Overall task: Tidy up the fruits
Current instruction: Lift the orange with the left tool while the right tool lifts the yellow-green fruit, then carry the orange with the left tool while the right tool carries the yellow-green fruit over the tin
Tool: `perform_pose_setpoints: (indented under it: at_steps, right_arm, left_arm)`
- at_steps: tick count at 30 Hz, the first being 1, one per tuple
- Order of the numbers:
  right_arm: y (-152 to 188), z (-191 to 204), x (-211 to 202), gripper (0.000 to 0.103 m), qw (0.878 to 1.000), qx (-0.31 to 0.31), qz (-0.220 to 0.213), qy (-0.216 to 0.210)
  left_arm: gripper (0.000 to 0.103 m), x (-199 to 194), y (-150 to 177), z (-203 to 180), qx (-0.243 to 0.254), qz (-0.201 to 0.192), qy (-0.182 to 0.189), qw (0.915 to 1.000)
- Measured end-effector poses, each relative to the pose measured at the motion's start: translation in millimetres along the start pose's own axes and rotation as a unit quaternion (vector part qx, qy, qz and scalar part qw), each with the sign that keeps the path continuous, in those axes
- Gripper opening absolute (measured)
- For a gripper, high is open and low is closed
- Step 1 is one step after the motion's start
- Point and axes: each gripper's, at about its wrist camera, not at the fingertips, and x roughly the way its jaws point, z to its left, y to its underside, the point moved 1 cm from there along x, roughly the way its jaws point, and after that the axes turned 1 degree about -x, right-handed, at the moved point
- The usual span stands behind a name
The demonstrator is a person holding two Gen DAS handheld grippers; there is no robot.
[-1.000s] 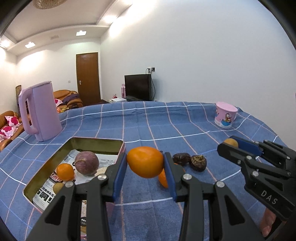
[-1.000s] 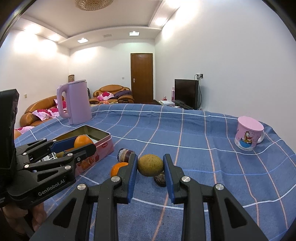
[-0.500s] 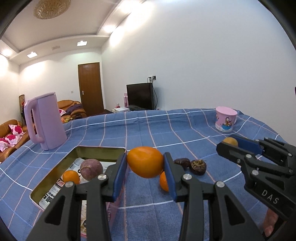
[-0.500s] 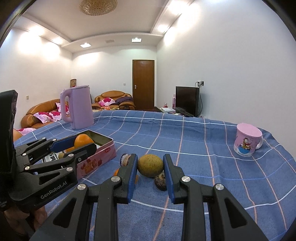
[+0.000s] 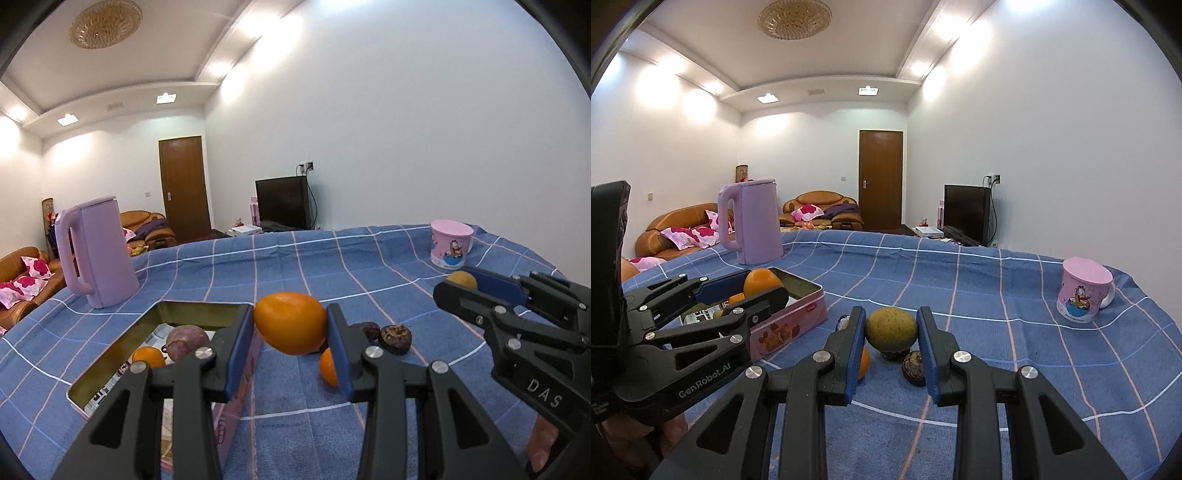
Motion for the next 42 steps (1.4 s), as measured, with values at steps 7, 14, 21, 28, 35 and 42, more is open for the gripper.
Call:
perform_pose_setpoints:
  at_steps: [7, 14, 21, 28, 35, 42]
  right_arm:
    - [-0.3, 1.8, -5.8, 0.030, 1.000, -0.004, -0.013, 0.000]
    - [-1.0, 4.0, -4.0, 0.030, 1.000, -0.008, -0.008, 0.002]
    - [-2.3, 7.6, 2.7, 0.030, 1.000, -0.008, 0.000, 0.002]
    - [-5.3, 19.0, 13.1, 0.030, 1.000, -0.014, 0.007, -0.010]
    - [-11.8, 35.2, 26.6, 0.030, 0.999, -0.023, 0.011, -0.028]
    - [-20.6, 53.4, 42.0, 0.030, 0.998, -0.032, 0.015, -0.048]
  left_arm:
    - [0.042, -6.2, -0.1, -1.6, 0.003, -0.015, -0.006, 0.9999]
    - [0.042, -6.8, -1.3, 1.5, 0.003, -0.016, -0.009, 0.9998]
    - [0.042, -4.6, -2.0, 8.4, -0.003, -0.007, -0.009, 0.9999]
    - [0.042, -2.6, -2.4, 19.9, -0.009, 0.004, -0.018, 0.9998]
    - [0.042, 0.7, -3.9, 39.2, -0.022, 0.013, -0.031, 0.9992]
    - [0.042, 5.0, -5.3, 66.5, -0.037, 0.022, -0.052, 0.9977]
